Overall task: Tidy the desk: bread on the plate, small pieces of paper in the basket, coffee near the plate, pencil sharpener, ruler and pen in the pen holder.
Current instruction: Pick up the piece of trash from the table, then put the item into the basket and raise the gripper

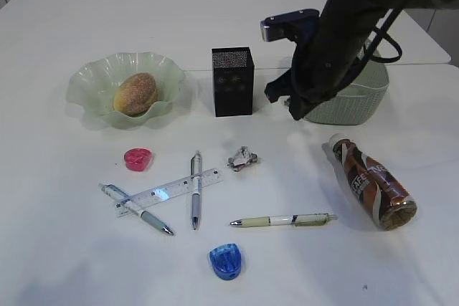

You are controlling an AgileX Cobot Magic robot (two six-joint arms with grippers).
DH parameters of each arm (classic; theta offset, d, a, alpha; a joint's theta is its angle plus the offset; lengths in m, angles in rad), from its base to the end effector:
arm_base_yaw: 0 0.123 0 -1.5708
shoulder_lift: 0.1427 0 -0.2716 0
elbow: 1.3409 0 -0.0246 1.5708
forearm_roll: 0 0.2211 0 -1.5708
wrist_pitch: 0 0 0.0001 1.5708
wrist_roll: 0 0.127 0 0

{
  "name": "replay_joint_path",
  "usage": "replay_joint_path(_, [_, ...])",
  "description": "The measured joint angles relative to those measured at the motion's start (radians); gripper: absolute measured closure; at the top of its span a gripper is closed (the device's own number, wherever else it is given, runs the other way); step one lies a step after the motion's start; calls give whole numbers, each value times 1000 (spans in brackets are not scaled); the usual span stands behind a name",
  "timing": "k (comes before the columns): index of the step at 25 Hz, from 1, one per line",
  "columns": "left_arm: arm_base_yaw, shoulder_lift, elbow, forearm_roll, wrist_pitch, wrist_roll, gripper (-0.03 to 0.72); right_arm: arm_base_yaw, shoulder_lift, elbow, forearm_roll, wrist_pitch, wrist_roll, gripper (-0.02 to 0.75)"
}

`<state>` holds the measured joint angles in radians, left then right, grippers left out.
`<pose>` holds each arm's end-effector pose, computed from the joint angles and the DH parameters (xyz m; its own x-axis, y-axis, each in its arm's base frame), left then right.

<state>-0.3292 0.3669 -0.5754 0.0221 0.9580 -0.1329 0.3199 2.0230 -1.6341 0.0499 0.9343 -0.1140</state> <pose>0.0645 -0.0196 0.2653 -0.6148 0.0833 -0.7843 0.2378 0.9677 -0.0835 0.3898 0.1345 0.1859 -0.8657 -0.3754 -0.3312 -0.4011 0.9160 0.0100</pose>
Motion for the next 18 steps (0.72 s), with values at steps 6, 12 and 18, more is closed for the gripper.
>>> replay_joint_path(6, [0, 0, 0, 0, 0, 0, 358, -47, 0, -103, -2, 2, 16, 709])
replay_joint_path(12, [0, 0, 0, 0, 0, 0, 358, -112, 0, -146, -22, -11, 22, 709])
replay_joint_path(18, [0, 0, 0, 0, 0, 0, 358, -169, 0, -151, -31, -102, 25, 710])
